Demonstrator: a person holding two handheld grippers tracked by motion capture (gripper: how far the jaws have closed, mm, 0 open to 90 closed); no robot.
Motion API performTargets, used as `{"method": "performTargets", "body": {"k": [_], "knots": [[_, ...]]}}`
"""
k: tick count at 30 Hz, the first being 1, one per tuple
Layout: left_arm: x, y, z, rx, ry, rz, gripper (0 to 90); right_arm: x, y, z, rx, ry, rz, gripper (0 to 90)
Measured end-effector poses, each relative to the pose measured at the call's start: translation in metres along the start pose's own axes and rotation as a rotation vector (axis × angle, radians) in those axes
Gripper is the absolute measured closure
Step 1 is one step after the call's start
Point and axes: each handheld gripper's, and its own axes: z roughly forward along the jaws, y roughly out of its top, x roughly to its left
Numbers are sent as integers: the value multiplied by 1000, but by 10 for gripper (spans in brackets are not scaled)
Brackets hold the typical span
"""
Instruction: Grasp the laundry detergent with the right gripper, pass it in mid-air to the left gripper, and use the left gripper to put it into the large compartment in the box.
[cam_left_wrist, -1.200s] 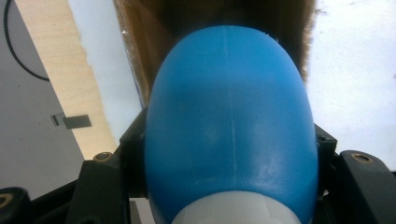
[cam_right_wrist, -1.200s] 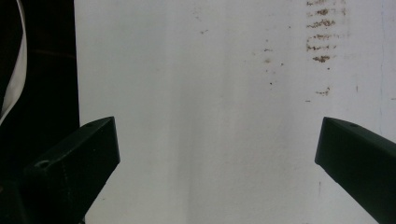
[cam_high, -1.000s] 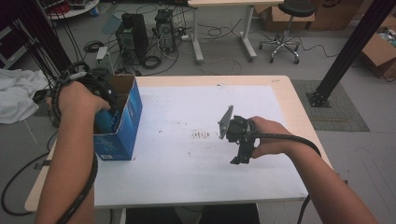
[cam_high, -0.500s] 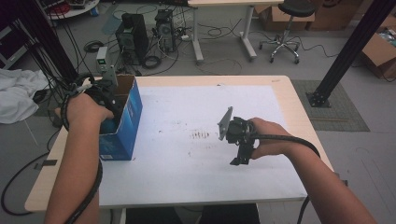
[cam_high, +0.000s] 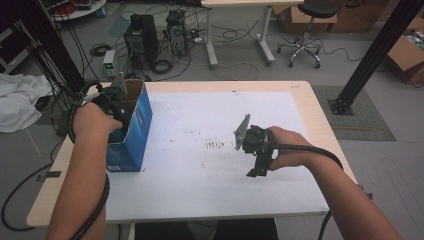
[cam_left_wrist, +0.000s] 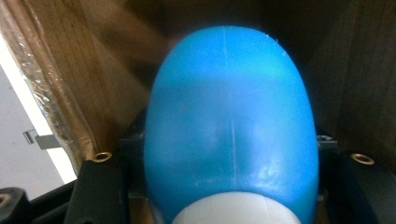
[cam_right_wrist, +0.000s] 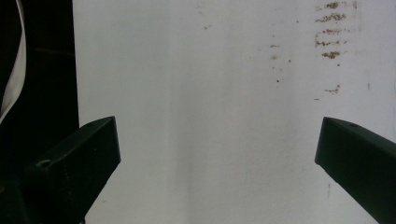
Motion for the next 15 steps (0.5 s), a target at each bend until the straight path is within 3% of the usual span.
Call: {"method": "performTargets", "body": {"k": [15], "knots": [[-2, -2, -1, 17, 1, -15, 359, 1, 0, 4, 5, 1, -2, 0]]}}
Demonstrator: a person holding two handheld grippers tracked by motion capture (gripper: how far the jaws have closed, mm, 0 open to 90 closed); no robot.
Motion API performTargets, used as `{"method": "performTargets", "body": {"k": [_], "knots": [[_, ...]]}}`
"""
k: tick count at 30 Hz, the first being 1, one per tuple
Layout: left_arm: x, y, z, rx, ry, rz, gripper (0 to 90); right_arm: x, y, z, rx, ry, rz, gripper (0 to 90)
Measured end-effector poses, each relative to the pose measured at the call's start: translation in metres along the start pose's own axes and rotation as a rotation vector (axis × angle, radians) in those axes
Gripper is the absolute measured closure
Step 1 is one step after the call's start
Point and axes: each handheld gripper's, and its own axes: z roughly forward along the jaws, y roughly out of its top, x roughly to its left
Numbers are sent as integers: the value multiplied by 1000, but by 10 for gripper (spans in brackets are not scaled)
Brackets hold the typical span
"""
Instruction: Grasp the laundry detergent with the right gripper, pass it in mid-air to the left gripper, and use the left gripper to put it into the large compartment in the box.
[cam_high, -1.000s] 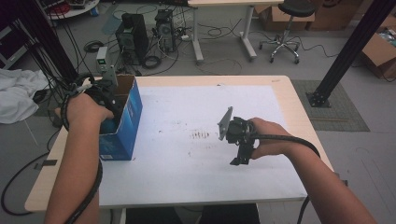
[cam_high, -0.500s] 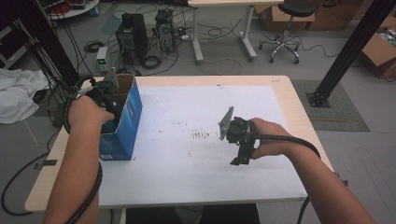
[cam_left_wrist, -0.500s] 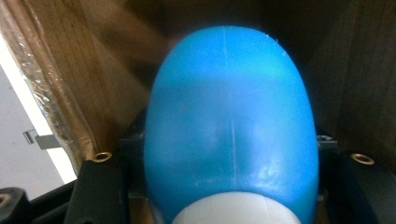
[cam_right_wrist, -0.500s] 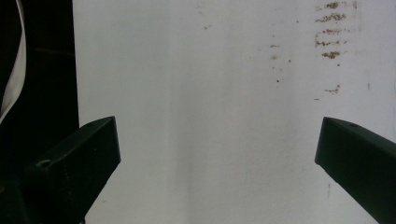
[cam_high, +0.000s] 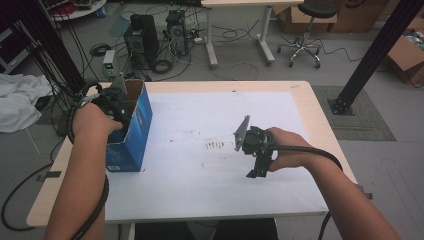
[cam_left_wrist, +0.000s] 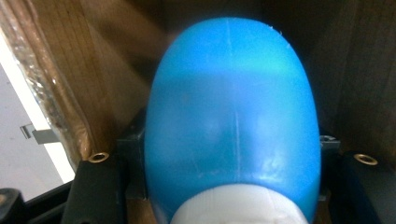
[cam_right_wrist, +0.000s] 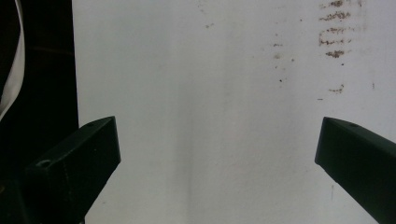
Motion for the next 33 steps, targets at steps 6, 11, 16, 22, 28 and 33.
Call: {"method": "performTargets", "body": {"k": [6, 11, 16, 22, 28, 33], "knots": [[1, -2, -3, 4, -23, 16, 304, 0, 0, 2, 2, 0, 0, 0], [0, -3, -6, -15, -22, 18, 277, 0, 0, 4, 5, 1, -4, 0], [-1, -5, -11, -32, -7, 28, 277, 1, 0, 5, 5, 1, -3, 0], [-2, -8, -22, -35, 1, 24, 259, 1, 1, 3, 3, -3, -6, 0], [-5, -11, -37, -54, -7, 39, 243, 1, 3, 1, -3, -9, -10, 0], [-7, -14, -51, -68, 14, 47, 199, 1, 3, 0, -6, -9, -10, 0]]}}
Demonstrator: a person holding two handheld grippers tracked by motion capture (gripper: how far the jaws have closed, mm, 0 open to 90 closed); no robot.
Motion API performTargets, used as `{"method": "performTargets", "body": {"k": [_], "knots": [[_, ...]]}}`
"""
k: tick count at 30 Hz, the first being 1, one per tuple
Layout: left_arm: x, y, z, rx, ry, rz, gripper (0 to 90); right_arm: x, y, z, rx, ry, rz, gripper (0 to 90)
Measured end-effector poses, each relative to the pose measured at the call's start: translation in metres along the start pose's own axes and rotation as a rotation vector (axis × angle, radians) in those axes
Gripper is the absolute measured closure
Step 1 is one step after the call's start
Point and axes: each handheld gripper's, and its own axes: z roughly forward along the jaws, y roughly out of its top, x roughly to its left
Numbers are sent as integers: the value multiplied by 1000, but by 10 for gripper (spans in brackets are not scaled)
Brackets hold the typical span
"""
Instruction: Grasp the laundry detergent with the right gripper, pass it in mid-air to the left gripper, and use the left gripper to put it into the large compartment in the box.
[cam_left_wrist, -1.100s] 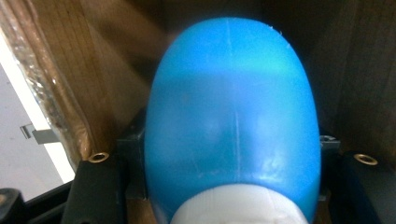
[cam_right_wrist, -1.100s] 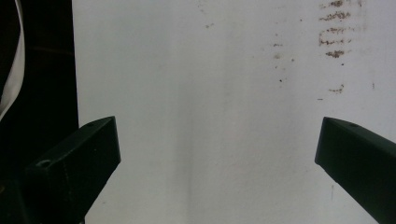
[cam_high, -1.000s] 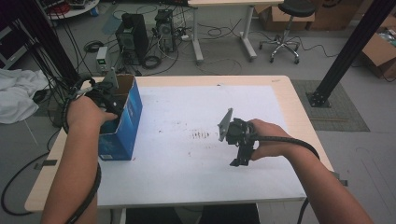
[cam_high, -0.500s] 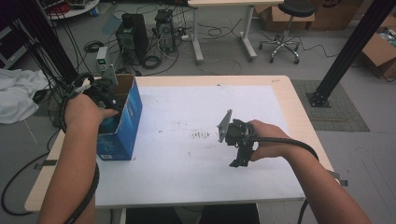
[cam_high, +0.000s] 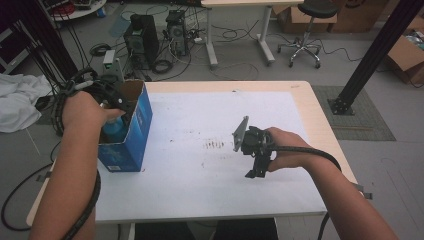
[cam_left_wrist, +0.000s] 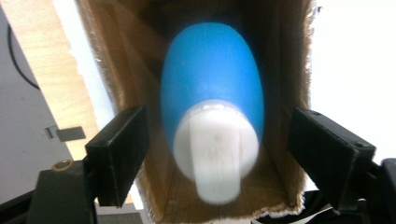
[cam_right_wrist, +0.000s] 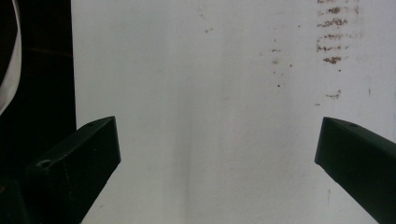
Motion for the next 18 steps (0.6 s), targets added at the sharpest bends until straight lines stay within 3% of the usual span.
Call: {"method": "performTargets", "body": {"k": [9, 18], "knots": [[-11, -3, -20, -37, 20, 66, 148, 0, -2, 0, -1, -4, 0, 0], [-39, -7, -46, -84, 16, 196, 76, 0, -2, -1, 1, -5, 0, 0]]}}
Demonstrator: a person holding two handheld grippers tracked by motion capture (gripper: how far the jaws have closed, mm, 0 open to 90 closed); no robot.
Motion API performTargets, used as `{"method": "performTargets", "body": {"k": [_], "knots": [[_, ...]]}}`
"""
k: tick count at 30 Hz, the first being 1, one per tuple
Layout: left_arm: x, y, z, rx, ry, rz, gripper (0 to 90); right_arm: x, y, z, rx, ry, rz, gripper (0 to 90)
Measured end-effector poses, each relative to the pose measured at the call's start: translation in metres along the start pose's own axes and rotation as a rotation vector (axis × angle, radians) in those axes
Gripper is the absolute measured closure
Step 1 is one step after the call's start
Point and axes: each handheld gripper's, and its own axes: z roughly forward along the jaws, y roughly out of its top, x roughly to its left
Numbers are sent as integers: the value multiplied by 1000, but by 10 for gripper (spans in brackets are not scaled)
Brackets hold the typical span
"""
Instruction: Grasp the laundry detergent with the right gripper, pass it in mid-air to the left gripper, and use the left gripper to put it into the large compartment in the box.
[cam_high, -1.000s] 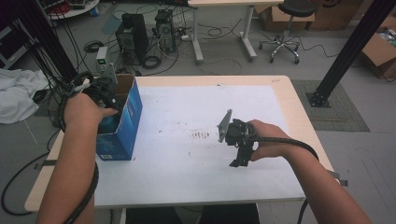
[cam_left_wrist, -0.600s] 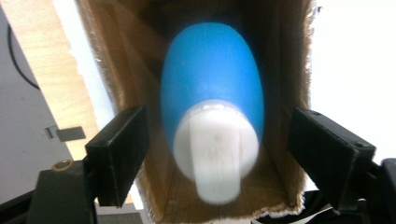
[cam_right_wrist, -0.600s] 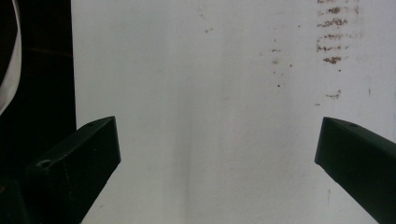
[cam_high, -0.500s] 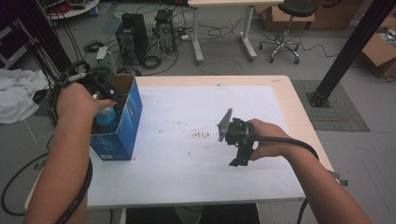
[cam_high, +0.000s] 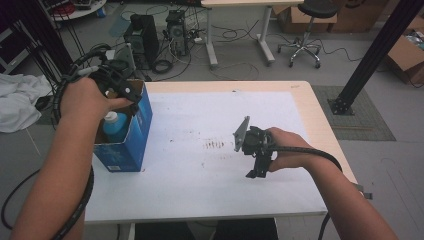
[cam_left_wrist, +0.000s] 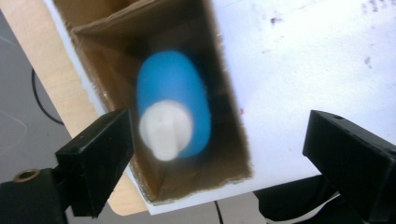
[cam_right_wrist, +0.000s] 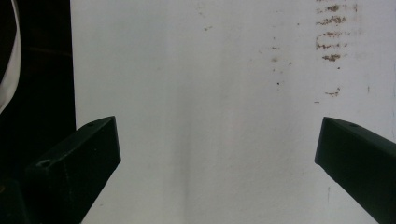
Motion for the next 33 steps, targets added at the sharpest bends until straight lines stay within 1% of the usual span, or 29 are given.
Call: {"method": "performTargets", "body": {"k": [4, 5, 6, 9, 10, 12, 13, 15, 17, 21, 22, 23, 24, 27, 28, 30, 31, 32, 33], "knots": [[-16, 2, -6, -5, -5, 71, 57, 1, 0, 0, -1, -2, 3, 0], [-16, 2, -6, -5, -5, 71, 58, 1, 0, 0, -1, -2, 3, 0], [-24, 2, -9, -8, 3, 98, 57, 1, 0, 0, 1, -2, 3, 0], [-36, 3, -13, -20, 1, 138, 55, 1, 0, 0, 1, -2, 3, 0], [-39, 3, -14, -21, -6, 157, 53, 1, 0, -1, 2, -2, 3, 0], [-45, 3, -16, -28, -37, 188, 43, 1, 1, -1, 2, -2, 2, 0], [-47, 3, -16, -31, -51, 211, 39, 1, 1, -1, 2, -3, 1, 0], [-50, 3, -17, -29, -67, 233, 27, 1, 1, -2, 2, -3, 1, 0], [-55, 2, -19, -41, -69, 262, 21, 1, 1, -2, 2, -3, 2, 0], [-64, 1, -20, -44, -75, 326, 3, 0, -1, -1, 5, -1, 7, 0], [-64, 1, -20, -44, -75, 326, 3, 0, -1, -1, 6, -2, 8, 0], [-70, 0, -19, -44, -72, 365, 1, 0, -1, -1, 8, -1, 8, 0], [-73, 0, -19, -44, -70, 393, 1, 0, -1, -1, 8, -1, 8, 0], [-84, -2, -17, -55, -70, 456, 1, 0, -1, -2, 11, -1, 9, 0], [-86, -1, -17, -53, -75, 469, 1, 0, -1, -2, 13, -1, 9, 0], [-94, -2, -16, -63, -79, 537, 1, 0, -1, -3, 15, -1, 12, 0], [-96, -2, -15, -69, -81, 564, 1, 0, -1, -3, 16, -2, 12, 0], [-96, -2, -15, -69, -81, 564, 1, 0, -1, -3, 18, -3, 14, 0], [-104, -4, -14, -77, -111, 645, 1, 0, -2, -4, 19, -4, 15, 0]]}}
